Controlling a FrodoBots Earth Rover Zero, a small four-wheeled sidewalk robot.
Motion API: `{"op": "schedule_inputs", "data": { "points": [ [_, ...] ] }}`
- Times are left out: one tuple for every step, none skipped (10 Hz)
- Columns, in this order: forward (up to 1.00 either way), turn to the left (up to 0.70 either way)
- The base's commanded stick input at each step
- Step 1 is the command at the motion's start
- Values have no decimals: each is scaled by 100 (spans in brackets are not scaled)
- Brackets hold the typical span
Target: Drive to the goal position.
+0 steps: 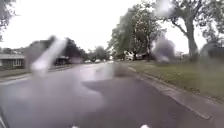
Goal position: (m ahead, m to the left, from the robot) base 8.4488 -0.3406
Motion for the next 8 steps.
{"op": "schedule_inputs", "data": {
  "points": [
    [70,0],
    [70,0],
    [70,0],
    [70,0],
    [70,0],
    [70,0],
    [70,0],
    [70,0]
  ]
}}
